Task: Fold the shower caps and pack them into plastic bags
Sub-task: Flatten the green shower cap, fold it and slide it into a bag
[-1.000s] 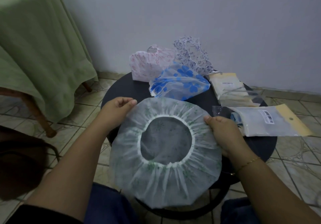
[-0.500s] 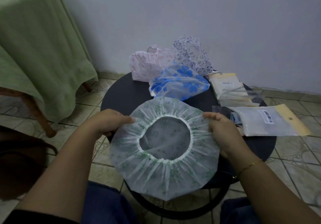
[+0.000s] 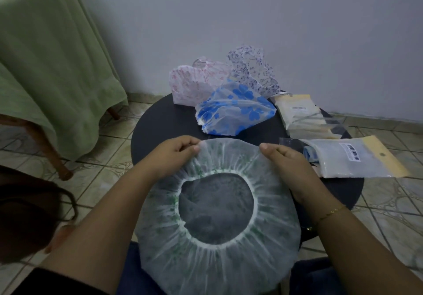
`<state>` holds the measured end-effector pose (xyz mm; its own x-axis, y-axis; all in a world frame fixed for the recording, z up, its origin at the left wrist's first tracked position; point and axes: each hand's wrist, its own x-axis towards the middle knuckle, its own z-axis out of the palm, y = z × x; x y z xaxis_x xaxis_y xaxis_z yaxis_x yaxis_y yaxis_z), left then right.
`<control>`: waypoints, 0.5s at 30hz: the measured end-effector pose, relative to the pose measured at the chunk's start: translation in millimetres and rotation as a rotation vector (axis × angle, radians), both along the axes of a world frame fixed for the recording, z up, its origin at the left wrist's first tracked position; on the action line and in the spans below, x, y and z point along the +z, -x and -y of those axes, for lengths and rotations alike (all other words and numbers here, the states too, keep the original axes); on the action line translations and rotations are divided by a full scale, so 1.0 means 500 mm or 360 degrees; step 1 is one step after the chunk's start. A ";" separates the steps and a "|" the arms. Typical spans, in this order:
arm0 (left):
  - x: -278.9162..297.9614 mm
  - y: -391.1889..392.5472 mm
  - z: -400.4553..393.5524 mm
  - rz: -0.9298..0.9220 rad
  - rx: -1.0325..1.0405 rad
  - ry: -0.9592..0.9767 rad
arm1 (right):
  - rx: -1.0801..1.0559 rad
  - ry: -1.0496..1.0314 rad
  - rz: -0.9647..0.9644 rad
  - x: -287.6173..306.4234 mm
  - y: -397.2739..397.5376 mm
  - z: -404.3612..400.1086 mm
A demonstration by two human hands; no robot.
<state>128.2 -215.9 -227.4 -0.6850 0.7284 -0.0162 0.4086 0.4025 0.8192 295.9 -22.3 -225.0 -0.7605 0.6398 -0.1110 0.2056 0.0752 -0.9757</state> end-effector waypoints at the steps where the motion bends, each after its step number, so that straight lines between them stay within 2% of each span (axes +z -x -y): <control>1: -0.001 -0.004 -0.004 0.0001 -0.0023 0.0021 | 0.0028 -0.0009 -0.0003 0.001 -0.001 0.000; 4: -0.002 -0.013 -0.014 -0.0020 -0.0028 0.0087 | 0.0080 -0.0154 0.0086 -0.001 -0.003 0.003; 6: 0.000 -0.008 -0.015 -0.0062 0.0105 0.0135 | 0.0016 -0.0202 0.0135 -0.006 -0.003 0.000; 11: 0.000 0.016 0.005 0.0202 0.0397 0.0022 | -0.0157 -0.0112 0.0111 -0.012 -0.006 -0.015; 15: -0.006 0.024 0.010 0.0236 0.0555 -0.0026 | -0.0220 -0.0106 0.0125 -0.015 -0.004 -0.017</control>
